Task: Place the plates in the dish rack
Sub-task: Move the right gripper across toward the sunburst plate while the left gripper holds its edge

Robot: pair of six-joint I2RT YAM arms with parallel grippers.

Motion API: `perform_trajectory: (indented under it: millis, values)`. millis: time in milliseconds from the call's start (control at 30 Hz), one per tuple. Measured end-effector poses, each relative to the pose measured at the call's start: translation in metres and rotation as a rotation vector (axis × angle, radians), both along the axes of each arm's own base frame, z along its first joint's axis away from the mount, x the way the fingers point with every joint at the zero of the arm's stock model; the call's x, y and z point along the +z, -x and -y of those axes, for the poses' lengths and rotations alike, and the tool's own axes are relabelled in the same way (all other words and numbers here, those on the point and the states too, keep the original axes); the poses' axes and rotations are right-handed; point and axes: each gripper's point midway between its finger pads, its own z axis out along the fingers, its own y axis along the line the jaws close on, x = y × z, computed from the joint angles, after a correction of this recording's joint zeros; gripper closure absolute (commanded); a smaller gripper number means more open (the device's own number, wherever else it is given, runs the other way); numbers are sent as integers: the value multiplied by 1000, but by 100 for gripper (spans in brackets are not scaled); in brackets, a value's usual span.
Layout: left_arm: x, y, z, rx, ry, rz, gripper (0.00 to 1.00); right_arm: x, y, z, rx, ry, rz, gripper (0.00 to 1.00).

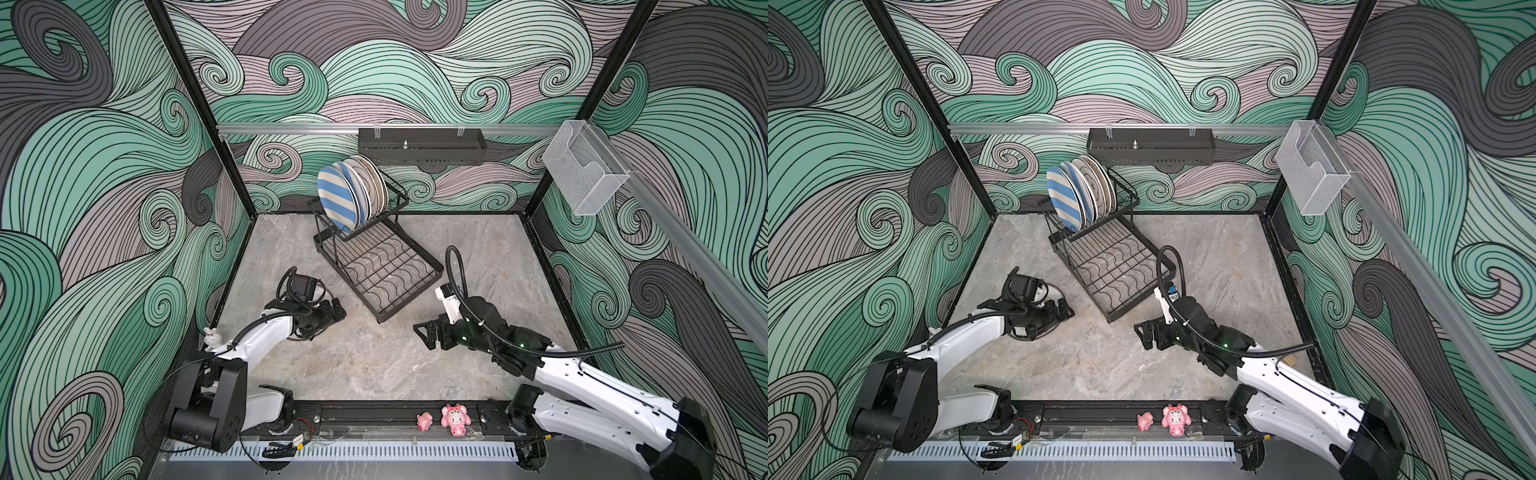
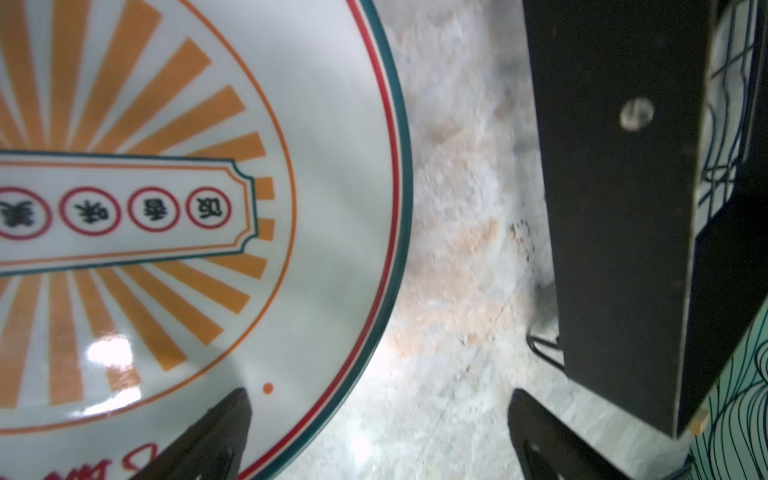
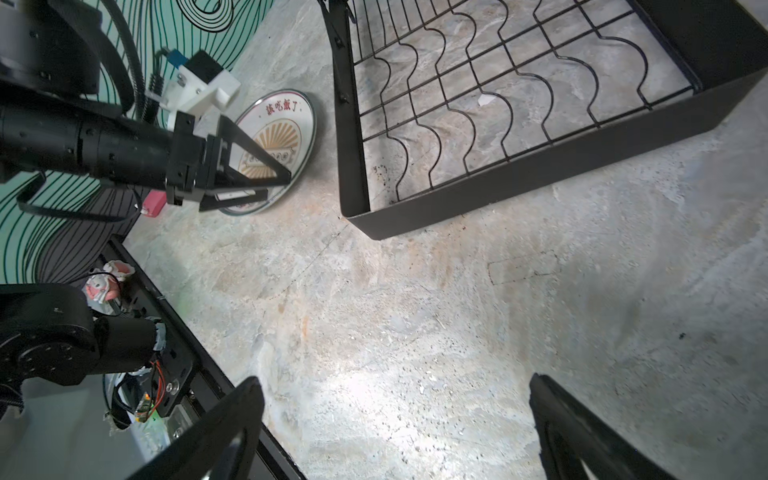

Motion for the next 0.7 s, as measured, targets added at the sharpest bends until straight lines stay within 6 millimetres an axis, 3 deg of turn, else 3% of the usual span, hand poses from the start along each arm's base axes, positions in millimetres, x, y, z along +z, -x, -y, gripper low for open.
perform_trajectory:
  millis: [167, 333, 467, 567, 700]
  values:
    - [1, 26, 14, -21, 26, 3, 1, 9, -1, -20, 65, -34, -22, 1]
    - [4, 43, 30, -58, 29, 17, 1, 5, 0, -37, 104, -78, -74, 1]
    - [18, 49, 24, -47, 3, 53, 1, -3, 4, -54, 119, -109, -137, 1]
    - [49, 40, 13, -27, -46, 142, 1, -5, 18, -77, 159, -116, -166, 1]
    - [116, 13, -9, 23, -86, 296, 1, -3, 34, -115, 197, -168, -202, 3]
